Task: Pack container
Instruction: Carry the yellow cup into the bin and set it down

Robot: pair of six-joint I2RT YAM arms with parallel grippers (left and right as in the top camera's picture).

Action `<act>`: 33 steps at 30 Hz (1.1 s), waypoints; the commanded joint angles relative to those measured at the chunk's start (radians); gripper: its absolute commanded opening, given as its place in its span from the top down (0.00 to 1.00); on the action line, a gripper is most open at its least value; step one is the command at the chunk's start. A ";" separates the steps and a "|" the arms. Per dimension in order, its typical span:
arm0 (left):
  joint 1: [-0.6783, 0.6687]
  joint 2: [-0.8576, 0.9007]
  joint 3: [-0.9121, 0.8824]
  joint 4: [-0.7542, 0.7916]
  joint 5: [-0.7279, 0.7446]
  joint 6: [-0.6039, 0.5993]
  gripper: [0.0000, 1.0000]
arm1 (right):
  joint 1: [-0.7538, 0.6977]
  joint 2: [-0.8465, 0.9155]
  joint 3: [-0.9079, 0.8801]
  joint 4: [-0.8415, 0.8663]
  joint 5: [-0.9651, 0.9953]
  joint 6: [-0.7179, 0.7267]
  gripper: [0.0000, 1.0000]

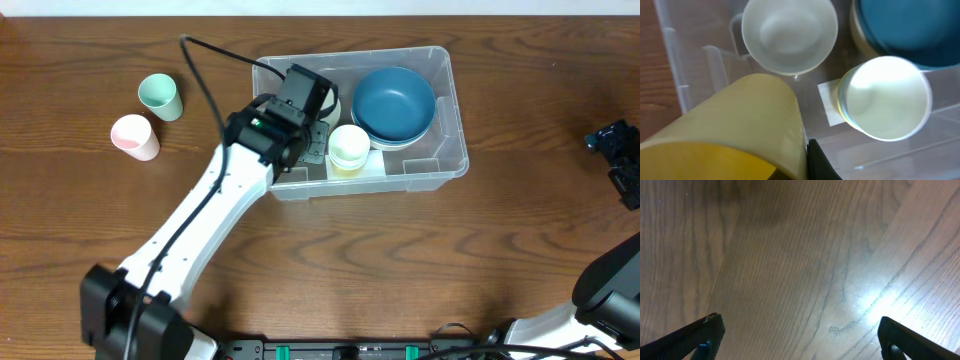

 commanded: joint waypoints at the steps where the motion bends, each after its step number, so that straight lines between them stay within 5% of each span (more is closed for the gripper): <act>1: -0.001 0.035 0.011 -0.008 -0.020 0.015 0.94 | -0.002 0.003 -0.002 0.000 0.011 0.014 0.01; 33: -0.001 0.241 -0.029 -0.098 0.079 -0.031 0.94 | -0.002 0.003 -0.002 0.000 0.011 0.014 0.01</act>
